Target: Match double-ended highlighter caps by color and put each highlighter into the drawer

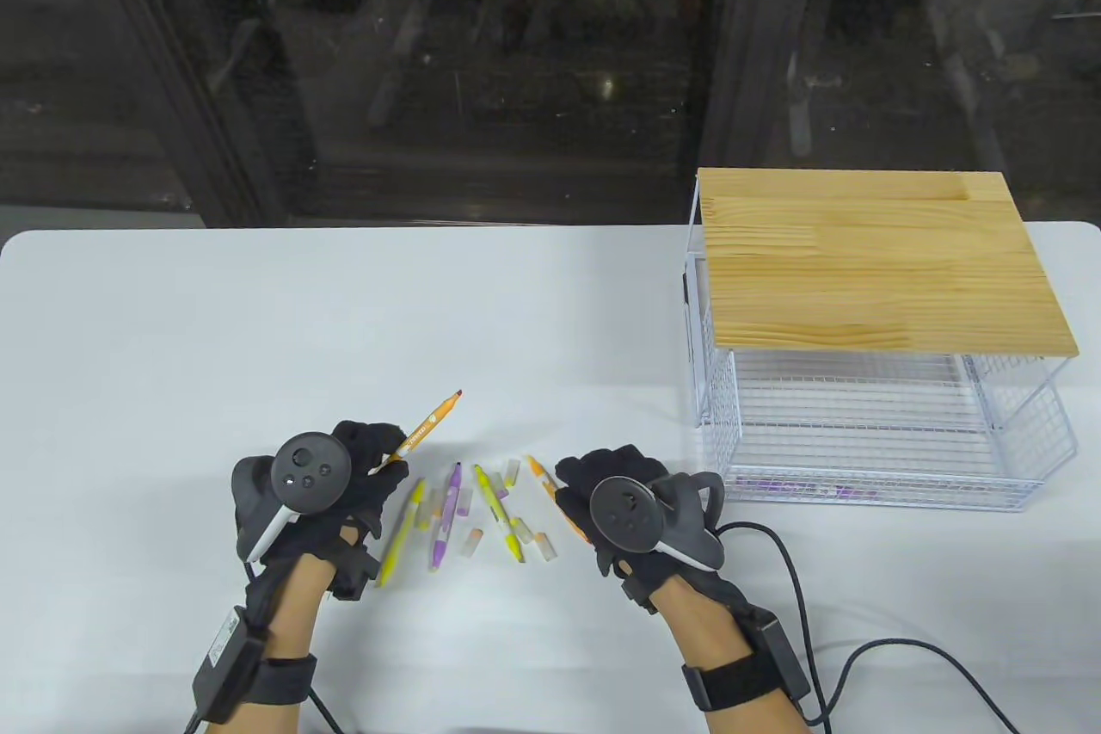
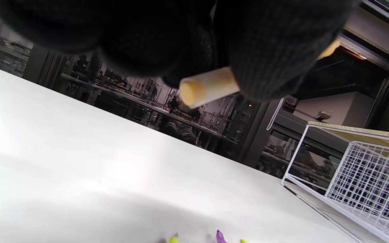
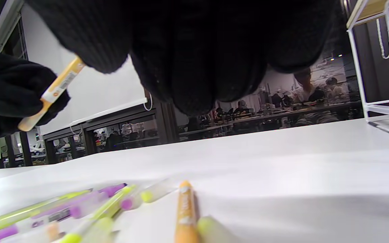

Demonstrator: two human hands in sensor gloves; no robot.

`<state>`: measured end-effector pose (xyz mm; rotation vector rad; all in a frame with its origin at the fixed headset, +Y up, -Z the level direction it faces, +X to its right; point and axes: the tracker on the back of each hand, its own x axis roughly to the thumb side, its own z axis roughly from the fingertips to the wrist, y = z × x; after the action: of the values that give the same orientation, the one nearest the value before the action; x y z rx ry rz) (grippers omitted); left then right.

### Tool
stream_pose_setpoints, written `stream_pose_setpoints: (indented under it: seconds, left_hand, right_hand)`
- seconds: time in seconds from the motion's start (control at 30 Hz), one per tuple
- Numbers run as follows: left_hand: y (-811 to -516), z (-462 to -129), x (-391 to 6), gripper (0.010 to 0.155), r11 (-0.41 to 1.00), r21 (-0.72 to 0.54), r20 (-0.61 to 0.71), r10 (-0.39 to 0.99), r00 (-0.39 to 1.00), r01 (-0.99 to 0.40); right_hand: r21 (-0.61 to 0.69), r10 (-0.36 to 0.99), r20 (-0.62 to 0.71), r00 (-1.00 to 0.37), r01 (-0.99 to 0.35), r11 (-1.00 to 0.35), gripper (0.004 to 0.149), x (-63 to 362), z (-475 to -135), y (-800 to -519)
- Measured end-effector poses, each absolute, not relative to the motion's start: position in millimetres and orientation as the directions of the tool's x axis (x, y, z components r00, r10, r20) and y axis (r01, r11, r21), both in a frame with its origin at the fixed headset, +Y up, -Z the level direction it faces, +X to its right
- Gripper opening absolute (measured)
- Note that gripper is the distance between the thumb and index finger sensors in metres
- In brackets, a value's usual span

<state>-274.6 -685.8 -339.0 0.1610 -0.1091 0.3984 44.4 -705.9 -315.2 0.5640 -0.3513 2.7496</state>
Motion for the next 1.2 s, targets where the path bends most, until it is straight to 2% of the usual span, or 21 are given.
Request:
stream_pose_setpoints:
  seconds: [0.2, 0.53, 0.73, 1.2]
  left_hand:
    - [-685.3, -338.8, -275.0, 0.048, 0.912, 0.126, 0.126, 0.376, 0.918, -0.390]
    - [-685.0, -338.8, -274.7, 0.048, 0.914, 0.118, 0.120, 0.376, 0.919, -0.389]
    - [-685.3, -339.0, -274.1, 0.048, 0.918, 0.107, 0.118, 0.369, 0.922, -0.382]
    - [-687.2, -339.6, -270.8, 0.048, 0.924, 0.088, 0.123, 0.361, 0.924, -0.373]
  right_hand:
    - [-0.126, 0.210, 0.438, -0.874, -0.291, -0.948, 0.046, 24.6, -314.9, -713.6]
    - [-0.046, 0.037, 0.409, -0.912, -0.062, -0.997, 0.040, 3.3, -318.9, -733.4]
    - [-0.090, -0.017, 0.367, -0.930, -0.018, -0.996, 0.040, -6.0, -320.1, -737.2]
    - [-0.062, -0.059, 0.350, -0.935, 0.040, -0.997, 0.036, -10.9, -320.2, -742.0]
